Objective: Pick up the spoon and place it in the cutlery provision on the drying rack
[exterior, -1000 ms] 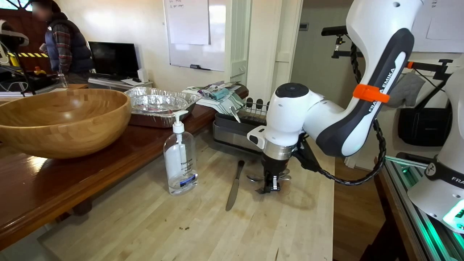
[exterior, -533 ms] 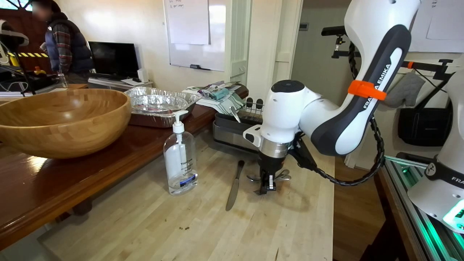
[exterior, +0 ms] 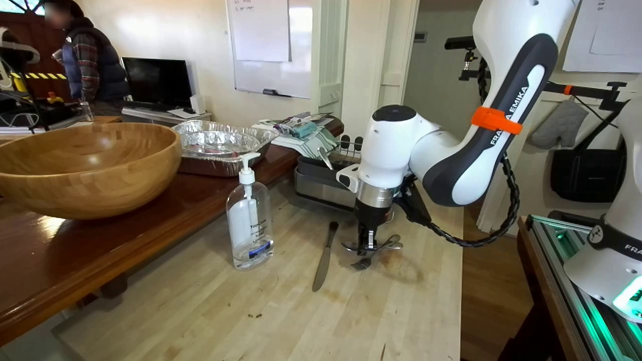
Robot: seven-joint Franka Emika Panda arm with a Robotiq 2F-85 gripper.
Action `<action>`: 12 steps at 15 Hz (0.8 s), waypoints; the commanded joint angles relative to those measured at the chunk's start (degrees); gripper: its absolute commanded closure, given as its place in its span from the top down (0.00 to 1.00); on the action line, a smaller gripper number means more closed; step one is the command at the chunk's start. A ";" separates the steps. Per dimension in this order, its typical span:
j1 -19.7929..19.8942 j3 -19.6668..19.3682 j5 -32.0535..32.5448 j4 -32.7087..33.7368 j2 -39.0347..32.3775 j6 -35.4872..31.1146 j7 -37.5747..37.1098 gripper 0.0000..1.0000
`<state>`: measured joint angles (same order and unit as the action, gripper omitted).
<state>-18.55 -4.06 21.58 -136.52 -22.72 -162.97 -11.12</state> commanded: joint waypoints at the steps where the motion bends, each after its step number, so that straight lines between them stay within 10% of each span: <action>1: 0.03 -0.51 0.06 -0.69 -0.39 0.59 -0.05 0.00; 12: 1.70 1.75 -2.00 -1.97 -0.27 0.62 1.82 0.00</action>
<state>-17.91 -3.96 21.37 -137.54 -22.99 -162.94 -10.96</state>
